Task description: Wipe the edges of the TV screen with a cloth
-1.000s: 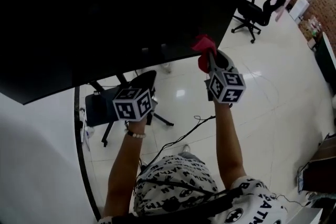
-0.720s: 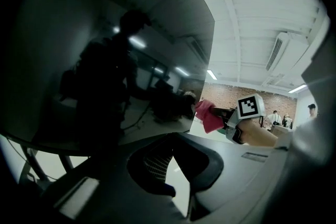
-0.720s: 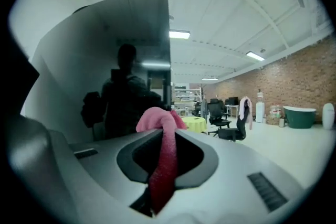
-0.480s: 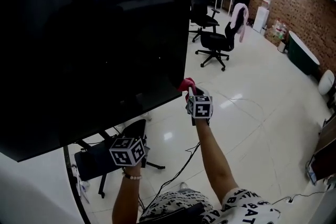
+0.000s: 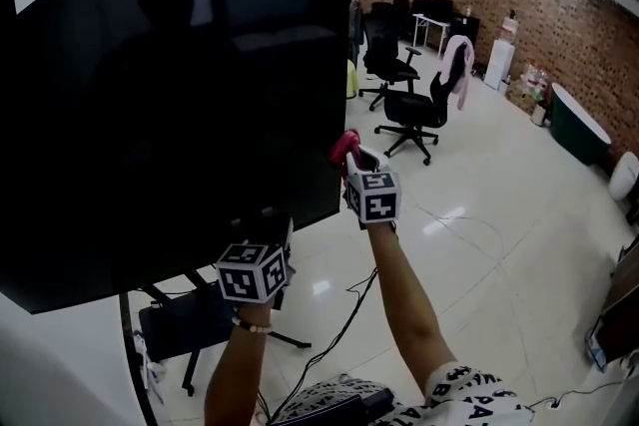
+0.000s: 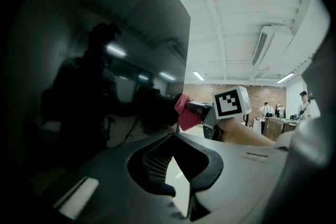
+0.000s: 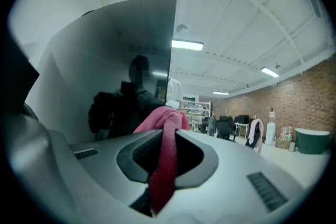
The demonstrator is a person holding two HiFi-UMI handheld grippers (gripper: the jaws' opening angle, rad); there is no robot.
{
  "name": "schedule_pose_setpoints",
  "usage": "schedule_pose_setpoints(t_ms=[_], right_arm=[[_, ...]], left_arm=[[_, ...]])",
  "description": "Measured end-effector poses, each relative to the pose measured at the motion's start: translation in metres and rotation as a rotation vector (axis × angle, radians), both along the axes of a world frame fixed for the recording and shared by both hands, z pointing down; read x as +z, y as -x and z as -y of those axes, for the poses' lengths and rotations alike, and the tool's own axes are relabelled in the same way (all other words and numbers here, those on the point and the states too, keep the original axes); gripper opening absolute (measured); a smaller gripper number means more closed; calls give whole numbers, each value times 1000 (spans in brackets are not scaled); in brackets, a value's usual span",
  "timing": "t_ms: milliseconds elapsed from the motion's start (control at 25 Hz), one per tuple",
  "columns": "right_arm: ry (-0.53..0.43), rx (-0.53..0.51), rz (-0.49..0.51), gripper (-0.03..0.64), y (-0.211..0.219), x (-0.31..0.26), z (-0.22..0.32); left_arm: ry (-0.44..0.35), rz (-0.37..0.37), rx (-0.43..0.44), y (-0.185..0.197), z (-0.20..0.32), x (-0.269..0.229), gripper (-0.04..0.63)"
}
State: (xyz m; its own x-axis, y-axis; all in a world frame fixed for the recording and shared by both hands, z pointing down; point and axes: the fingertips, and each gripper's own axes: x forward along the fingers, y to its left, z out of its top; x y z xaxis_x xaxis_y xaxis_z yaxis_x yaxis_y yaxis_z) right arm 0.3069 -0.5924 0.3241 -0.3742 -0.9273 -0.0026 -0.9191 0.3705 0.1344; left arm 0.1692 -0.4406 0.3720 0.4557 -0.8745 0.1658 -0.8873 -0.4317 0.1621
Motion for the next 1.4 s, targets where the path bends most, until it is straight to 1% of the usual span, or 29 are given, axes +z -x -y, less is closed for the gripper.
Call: schedule_pose_setpoints(t_ms=[160, 280, 480, 600, 760, 840, 1000, 1240, 1320, 1400], right_arm=[[-109, -16, -47, 57, 1, -102, -2], [-180, -17, -81, 57, 2, -163, 0], [-239, -10, -126, 57, 1, -230, 2], [-314, -1, -128, 57, 0, -278, -5], [-381, 23, -163, 57, 0, -337, -6], [-401, 40, -184, 57, -1, -364, -5], [-410, 63, -190, 57, -7, -404, -9], [-459, 130, -217, 57, -11, -435, -15], [-501, 142, -213, 58, -14, -440, -24], [-565, 153, -204, 58, -20, -442, -43]], left_arm=[[-88, 19, 10, -13, 14, -64, -3], [-151, 31, 23, -20, 21, -107, -3], [-226, 82, 53, -35, 24, -162, -3], [-262, 114, 66, -41, 28, -190, -3], [-302, 126, 73, -49, 35, -219, -3], [-314, 125, 76, -52, 35, -228, -3], [-324, 115, 76, -54, 31, -233, -3], [-313, 91, 51, -41, 25, -222, -3], [-311, 83, 38, -35, 20, -219, -3], [-319, 78, 29, -29, 15, -218, -3]])
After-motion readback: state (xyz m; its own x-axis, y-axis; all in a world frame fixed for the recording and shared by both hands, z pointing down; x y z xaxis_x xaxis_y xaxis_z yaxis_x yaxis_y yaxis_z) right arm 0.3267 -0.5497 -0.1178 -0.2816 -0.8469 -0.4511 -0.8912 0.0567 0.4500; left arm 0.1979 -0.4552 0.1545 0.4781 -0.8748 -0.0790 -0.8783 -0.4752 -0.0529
